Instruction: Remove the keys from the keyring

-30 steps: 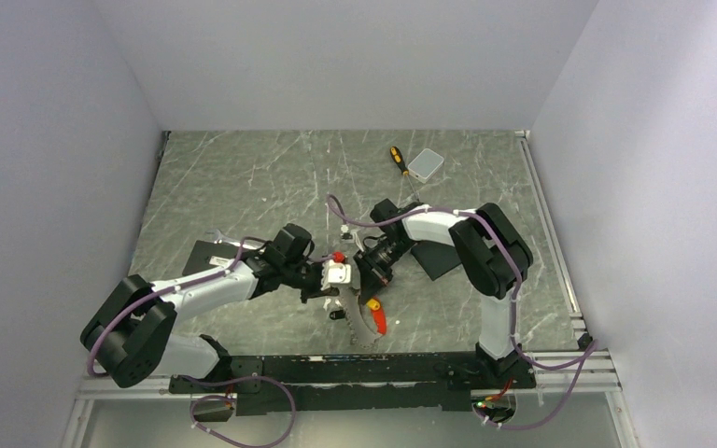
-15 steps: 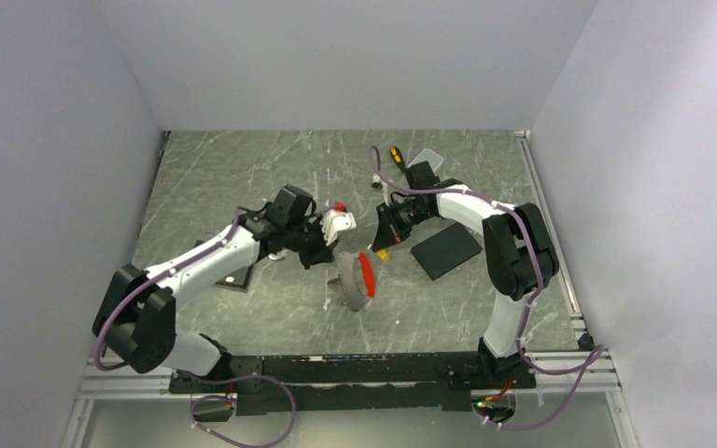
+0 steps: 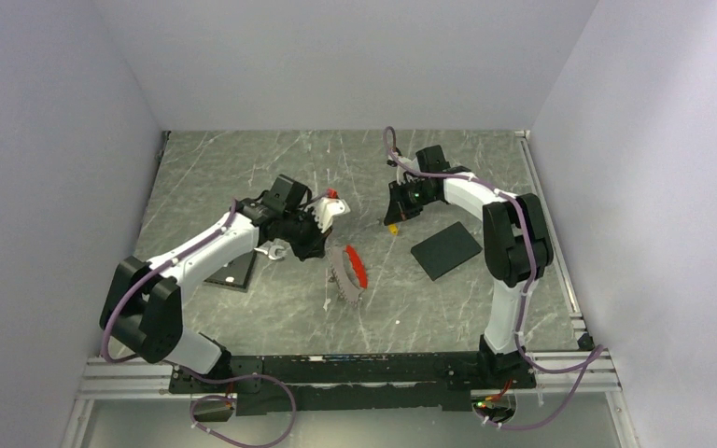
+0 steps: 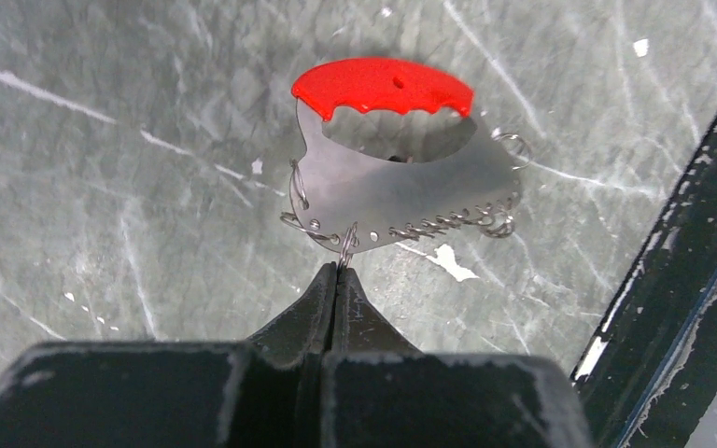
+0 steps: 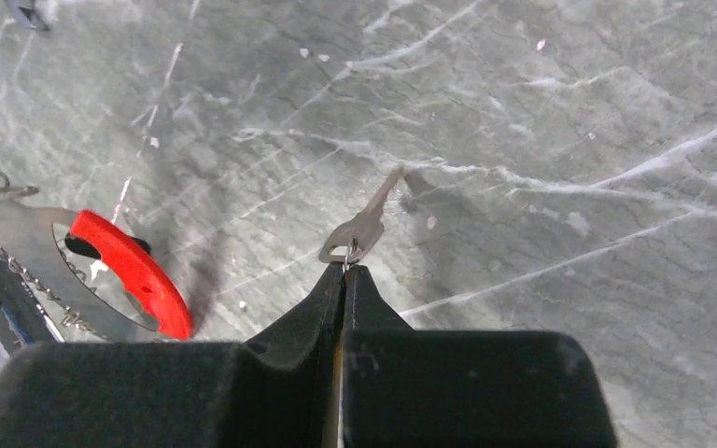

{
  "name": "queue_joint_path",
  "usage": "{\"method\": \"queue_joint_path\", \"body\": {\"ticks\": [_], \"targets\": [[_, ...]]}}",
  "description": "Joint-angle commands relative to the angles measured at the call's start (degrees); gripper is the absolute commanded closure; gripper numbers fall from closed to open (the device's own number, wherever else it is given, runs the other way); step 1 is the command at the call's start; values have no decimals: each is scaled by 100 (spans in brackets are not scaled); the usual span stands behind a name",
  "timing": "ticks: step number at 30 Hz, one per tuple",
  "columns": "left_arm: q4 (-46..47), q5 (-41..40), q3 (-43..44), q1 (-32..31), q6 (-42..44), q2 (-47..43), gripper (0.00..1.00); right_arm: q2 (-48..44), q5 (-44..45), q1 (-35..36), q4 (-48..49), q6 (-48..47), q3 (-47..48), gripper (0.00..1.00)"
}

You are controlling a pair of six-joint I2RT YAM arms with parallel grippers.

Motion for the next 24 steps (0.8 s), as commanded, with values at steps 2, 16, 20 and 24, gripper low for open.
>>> {"method": "queue_joint_path", "body": {"ticks": [2, 16, 20, 24], "targets": [[-104, -283, 249, 81, -252, 401, 100, 195, 426, 21, -89, 18, 240, 93], [433, -537, 549, 333, -1212, 973, 100, -437, 267, -112, -507, -488, 112, 46], [721, -176, 268, 336, -1088, 795, 100, -846, -739, -70, -242, -569, -266, 40], [1235, 96, -260, 336, -840, 298, 100, -951, -1719, 137, 246, -497, -700, 40]]}}
